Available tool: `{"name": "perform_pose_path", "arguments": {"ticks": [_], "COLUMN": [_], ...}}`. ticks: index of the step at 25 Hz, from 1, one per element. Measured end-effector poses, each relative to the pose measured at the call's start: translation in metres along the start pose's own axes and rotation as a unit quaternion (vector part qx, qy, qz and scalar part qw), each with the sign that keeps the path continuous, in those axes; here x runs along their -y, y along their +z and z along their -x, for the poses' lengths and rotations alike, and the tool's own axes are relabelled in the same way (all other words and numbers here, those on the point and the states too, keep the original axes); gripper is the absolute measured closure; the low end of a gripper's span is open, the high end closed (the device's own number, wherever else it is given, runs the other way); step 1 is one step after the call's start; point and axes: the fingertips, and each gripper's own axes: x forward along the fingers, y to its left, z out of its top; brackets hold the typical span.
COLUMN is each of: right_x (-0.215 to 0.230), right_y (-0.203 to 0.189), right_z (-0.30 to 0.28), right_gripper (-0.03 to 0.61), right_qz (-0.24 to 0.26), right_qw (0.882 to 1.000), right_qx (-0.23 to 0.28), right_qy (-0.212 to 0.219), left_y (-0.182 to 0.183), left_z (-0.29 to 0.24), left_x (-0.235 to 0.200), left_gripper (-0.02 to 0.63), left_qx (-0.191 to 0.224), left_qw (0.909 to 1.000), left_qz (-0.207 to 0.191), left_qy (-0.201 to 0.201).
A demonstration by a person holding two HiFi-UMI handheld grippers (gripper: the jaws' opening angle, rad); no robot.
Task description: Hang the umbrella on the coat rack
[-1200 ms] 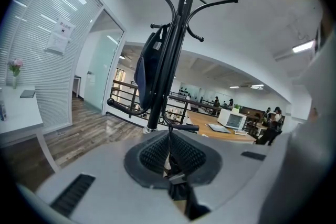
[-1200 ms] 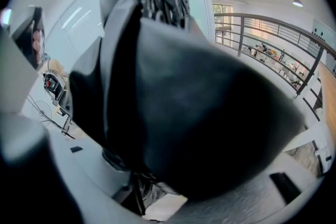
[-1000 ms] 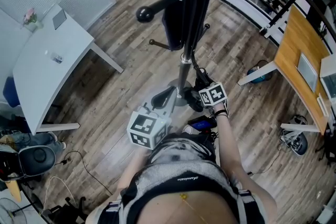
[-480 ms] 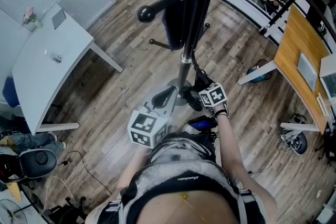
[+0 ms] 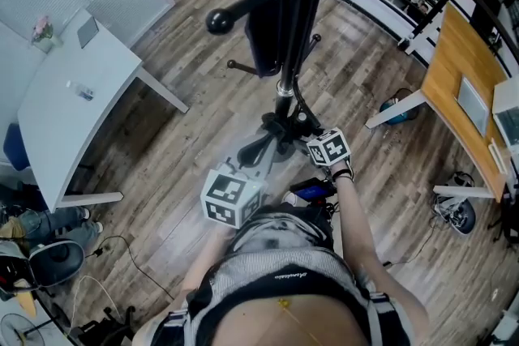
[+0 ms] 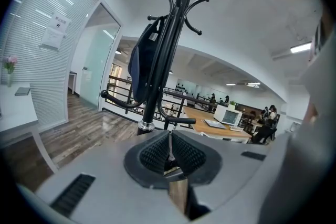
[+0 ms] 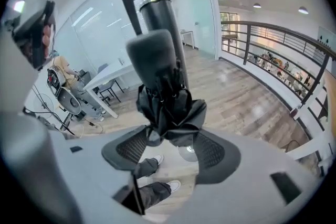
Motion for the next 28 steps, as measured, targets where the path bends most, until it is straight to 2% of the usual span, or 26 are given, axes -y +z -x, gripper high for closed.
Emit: {"name": "perform_pose_path", "arguments": {"ticks": [4,12,28], "right_x": [-0.002,-0.007,-0.036], "right_y": [0.002,0.006,0.023], "right_z": [0.009,0.030,0.080], "right_gripper": [0.308,0.345,0.420], "right_qz": [0.001,0.029,0.048], "right_qw": [1.000,0.999,0.996], "right_qx": [0.009,0.003,0.052], "right_qy": [-0.001,-0.032,-0.051], "left_y": [-0.004,-0.009,-0.020], "left_z": [-0.002,-0.006,-0.009], "left_x": [0.002,0.008,0.019], "left_gripper": [0.598,0.598,0.598], "left_qx": [-0.005,-0.013,-0.028], "left_qw": [1.0000,0.9998,0.9993], "left_qz": [0.000,0.000,-0.002], "left_qy": [-0.004,-0.014,-0.025]}}
